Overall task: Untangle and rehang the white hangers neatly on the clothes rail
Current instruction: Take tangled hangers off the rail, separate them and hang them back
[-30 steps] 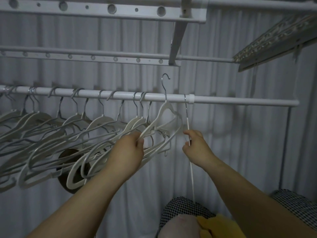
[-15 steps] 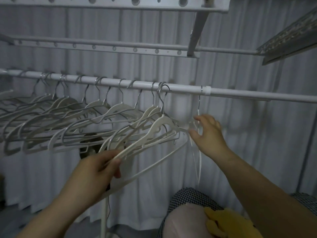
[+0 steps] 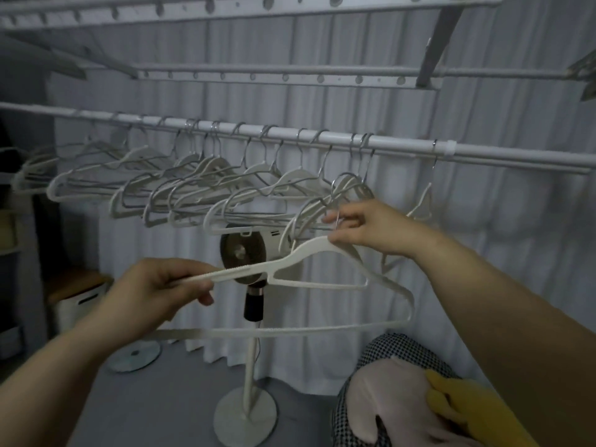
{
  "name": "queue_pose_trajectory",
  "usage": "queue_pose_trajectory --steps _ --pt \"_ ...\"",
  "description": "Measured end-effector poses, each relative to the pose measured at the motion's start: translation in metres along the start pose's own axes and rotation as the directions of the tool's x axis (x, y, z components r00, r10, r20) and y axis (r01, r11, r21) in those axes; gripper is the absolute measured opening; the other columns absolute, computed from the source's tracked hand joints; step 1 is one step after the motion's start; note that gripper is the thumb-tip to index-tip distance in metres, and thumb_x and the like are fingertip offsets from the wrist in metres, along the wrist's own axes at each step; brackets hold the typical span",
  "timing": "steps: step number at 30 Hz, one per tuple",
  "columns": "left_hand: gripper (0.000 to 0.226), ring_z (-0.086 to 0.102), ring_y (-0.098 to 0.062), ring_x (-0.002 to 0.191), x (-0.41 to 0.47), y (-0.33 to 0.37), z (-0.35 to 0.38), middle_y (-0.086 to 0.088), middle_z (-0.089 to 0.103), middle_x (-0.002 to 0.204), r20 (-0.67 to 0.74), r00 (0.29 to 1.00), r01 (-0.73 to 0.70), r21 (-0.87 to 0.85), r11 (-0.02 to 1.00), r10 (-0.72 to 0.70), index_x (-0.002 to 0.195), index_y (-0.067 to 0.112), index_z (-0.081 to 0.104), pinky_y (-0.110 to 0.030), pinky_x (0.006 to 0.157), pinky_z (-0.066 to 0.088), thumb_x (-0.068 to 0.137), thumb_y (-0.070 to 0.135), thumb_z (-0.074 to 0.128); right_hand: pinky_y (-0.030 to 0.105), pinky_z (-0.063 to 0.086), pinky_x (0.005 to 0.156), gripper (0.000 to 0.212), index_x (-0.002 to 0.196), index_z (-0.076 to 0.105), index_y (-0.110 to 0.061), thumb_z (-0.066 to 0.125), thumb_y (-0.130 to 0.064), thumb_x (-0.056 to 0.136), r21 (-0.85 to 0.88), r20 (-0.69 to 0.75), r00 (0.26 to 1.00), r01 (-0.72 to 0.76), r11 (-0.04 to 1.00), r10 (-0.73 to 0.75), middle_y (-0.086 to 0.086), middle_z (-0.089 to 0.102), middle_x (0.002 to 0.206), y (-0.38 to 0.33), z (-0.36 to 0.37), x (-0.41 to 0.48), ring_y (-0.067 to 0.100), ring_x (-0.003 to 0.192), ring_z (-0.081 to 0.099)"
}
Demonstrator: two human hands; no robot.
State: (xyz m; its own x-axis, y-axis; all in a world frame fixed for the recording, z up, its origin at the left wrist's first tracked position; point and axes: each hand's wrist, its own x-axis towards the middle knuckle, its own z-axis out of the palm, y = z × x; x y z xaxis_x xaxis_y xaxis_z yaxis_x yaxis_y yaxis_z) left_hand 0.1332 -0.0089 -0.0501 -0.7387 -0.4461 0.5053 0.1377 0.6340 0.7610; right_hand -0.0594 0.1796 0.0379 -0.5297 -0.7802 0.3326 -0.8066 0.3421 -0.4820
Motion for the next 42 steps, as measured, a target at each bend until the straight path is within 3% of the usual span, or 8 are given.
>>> queue_pose_trajectory --steps 6,11,14,19,25,30,36,42 --pt "0.025 0.053 0.003 0.043 -0.014 -0.024 -0.038 0.014 0.067 0.052 -0.028 0.997 0.068 0.031 0.997 -0.067 0.062 0.018 0.069 -0.004 0.041 0.039 0.082 0.004 0.062 -0.001 0.041 0.057 0.015 0.093 0.069 0.002 0.065 -0.005 0.081 0.085 0.075 0.997 -0.016 0.996 0.01 -0.009 0.062 0.073 -0.032 0.031 -0.011 -0.012 0.054 0.055" --pt "0.005 0.057 -0.015 0.071 -0.028 -0.042 -0.069 0.002 0.067 0.074 -0.12 0.984 0.156 0.238 0.959 -0.13 0.076 0.017 0.064 -0.027 0.064 0.044 0.081 0.015 0.065 0.013 0.042 0.042 0.021 0.068 0.063 -0.02 0.062 -0.006 0.083 0.229 0.065 0.996 -0.072 0.971 0.058 -0.013 0.061 0.055 -0.062 0.074 -0.019 0.007 0.057 0.051" --pt "0.036 0.055 -0.026 0.101 -0.037 -0.054 -0.079 -0.011 0.059 0.109 -0.197 0.97 0.209 0.381 0.901 -0.141 0.112 0.01 0.061 -0.036 0.086 0.042 0.077 0.015 0.069 0.013 0.041 0.036 0.024 0.066 0.06 -0.022 0.061 -0.005 0.084 0.294 0.058 0.995 -0.096 0.951 0.083 -0.004 0.057 0.068 -0.079 0.099 -0.025 0.011 0.057 0.05" --pt "0.057 0.039 -0.028 0.127 -0.067 -0.058 -0.065 -0.012 0.043 0.138 -0.083 0.991 0.132 0.415 0.9 -0.107 0.128 0.01 0.048 -0.037 0.105 0.031 0.076 0.017 0.071 0.015 0.043 0.031 0.028 0.061 0.055 -0.015 0.054 -0.002 0.086 0.324 0.011 0.982 -0.182 0.928 0.189 0.002 0.054 0.065 -0.098 0.125 -0.038 0.02 0.052 0.047" --pt "0.021 0.055 0.001 0.08 -0.082 -0.036 -0.043 0.015 0.056 0.089 0.259 0.943 0.198 0.072 0.978 -0.21 0.11 0.023 0.053 -0.02 0.075 0.048 0.089 0.026 0.054 0.016 0.048 0.035 0.026 0.065 0.048 -0.011 0.052 -0.001 0.088 0.428 0.034 0.944 -0.311 0.849 0.328 0.009 0.052 0.059 -0.111 0.141 -0.047 0.008 0.033 0.054" --pt "0.04 0.066 -0.009 0.073 -0.087 -0.018 -0.024 0.006 0.058 0.106 0.493 0.841 0.252 0.003 0.968 -0.221 0.118 0.023 0.049 -0.025 0.06 0.055 0.083 0.039 0.058 0.015 0.048 0.034 0.028 0.064 0.044 -0.01 0.051 -0.002 0.09 0.475 0.014 0.922 -0.346 0.809 0.386 0.009 0.049 0.057 -0.114 0.152 -0.05 0.005 0.027 0.054" --pt "0.02 0.054 -0.003 0.032 -0.081 -0.008 -0.002 -0.001 0.056 0.106 0.519 0.845 0.109 0.07 0.992 -0.129 0.088 0.024 0.049 -0.015 0.037 0.043 0.089 0.004 0.047 0.019 0.05 0.042 0.028 0.065 0.045 -0.013 0.05 -0.01 0.092 0.393 -0.062 0.901 -0.374 0.84 0.43 0.008 0.052 0.06 -0.102 0.144 -0.06 0.007 0.037 0.056" --pt "0.027 0.053 -0.009 0.047 -0.06 0.01 0.026 -0.01 0.06 0.096 0.493 0.861 0.119 0.037 0.992 -0.122 0.088 0.017 0.054 -0.029 0.059 0.052 0.089 -0.003 0.036 0.027 0.046 0.057 0.022 0.072 0.055 -0.017 0.048 -0.022 0.092 0.249 -0.382 0.826 -0.34 0.907 0.414 0.005 0.057 0.077 -0.079 0.095 -0.07 0.017 0.059 0.054"
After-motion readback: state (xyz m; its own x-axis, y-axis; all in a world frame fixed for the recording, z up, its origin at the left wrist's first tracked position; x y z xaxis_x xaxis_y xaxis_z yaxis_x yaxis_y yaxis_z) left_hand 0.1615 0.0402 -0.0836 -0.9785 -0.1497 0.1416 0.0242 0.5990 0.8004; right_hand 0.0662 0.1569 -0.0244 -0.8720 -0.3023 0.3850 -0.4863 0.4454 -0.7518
